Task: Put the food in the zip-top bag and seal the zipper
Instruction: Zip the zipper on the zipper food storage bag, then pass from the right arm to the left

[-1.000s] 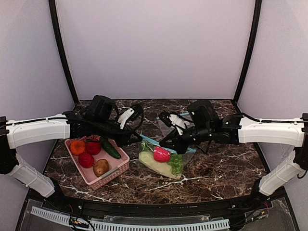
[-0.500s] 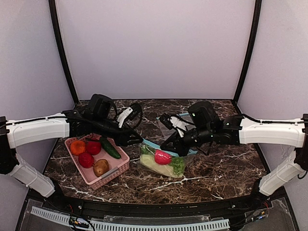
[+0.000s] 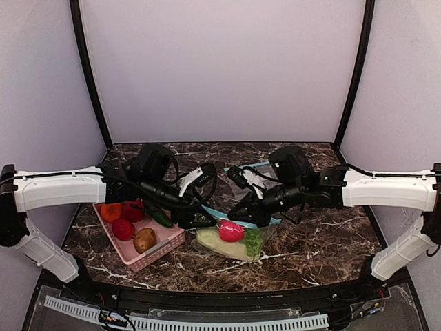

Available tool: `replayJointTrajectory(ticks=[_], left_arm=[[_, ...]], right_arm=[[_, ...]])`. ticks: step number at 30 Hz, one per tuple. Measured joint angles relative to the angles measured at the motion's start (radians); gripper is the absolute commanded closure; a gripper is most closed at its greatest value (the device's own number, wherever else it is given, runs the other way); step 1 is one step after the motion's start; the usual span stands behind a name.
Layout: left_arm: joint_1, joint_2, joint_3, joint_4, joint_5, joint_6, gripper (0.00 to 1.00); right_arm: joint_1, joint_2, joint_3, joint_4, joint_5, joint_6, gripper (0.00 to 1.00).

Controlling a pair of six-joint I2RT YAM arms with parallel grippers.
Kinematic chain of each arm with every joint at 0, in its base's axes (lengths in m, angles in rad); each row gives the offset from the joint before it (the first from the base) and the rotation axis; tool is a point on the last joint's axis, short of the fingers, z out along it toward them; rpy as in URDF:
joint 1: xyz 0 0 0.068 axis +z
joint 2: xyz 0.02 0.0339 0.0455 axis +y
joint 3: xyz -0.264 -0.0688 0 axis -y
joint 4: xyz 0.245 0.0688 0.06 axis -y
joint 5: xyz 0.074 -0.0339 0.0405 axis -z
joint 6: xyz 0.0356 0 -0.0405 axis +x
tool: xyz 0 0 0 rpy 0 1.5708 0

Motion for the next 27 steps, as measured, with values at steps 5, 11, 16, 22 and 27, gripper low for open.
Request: replayJointTrajectory(ticks=[5, 11, 16, 22, 27], left_arm=[[0.0, 0.035, 0.0, -0.006, -0.003, 0.002, 0.54], [-0.002, 0.041, 0.0, -0.005, 0.007, 0.001, 0.8], [-0.003, 0.044, 0.0, -0.001, 0.022, -0.011, 0.99], [-0.005, 0.045, 0.0, 0.0, 0.012, -0.013, 0.99], [-0.007, 0.045, 0.0, 0.0, -0.021, -0.008, 0.99]], right_arm=[[0.003, 0.005, 0.0, 0.001, -0.018, 0.0, 1.0], [0.008, 0.01, 0.0, 0.001, -0.028, 0.0, 1.0], [0.009, 0.011, 0.0, -0.001, -0.025, 0.0, 1.0], [0.009, 0.015, 0.01, -0.019, 0.002, 0.0, 1.0], [0.011, 0.015, 0.012, -0.031, 0.027, 0.0, 1.0]])
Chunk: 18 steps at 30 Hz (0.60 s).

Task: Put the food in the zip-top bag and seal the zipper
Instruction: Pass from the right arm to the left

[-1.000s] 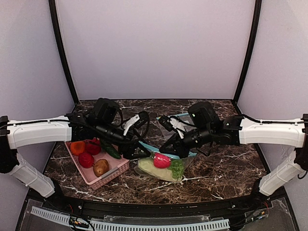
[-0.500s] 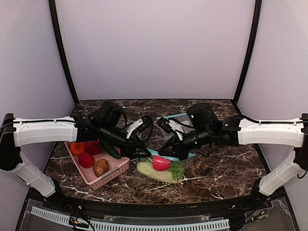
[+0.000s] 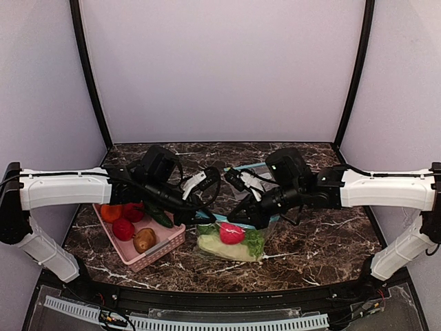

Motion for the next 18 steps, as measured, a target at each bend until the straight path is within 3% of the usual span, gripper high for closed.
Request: replayJointTrajectory(ticks=[18], left_arm=[[0.018, -0.023, 0.0, 0.003, -0.049, 0.035, 0.99]], right_arm=[[0.005, -0.028, 0.0, -0.004, 0.059, 0.0, 1.0]])
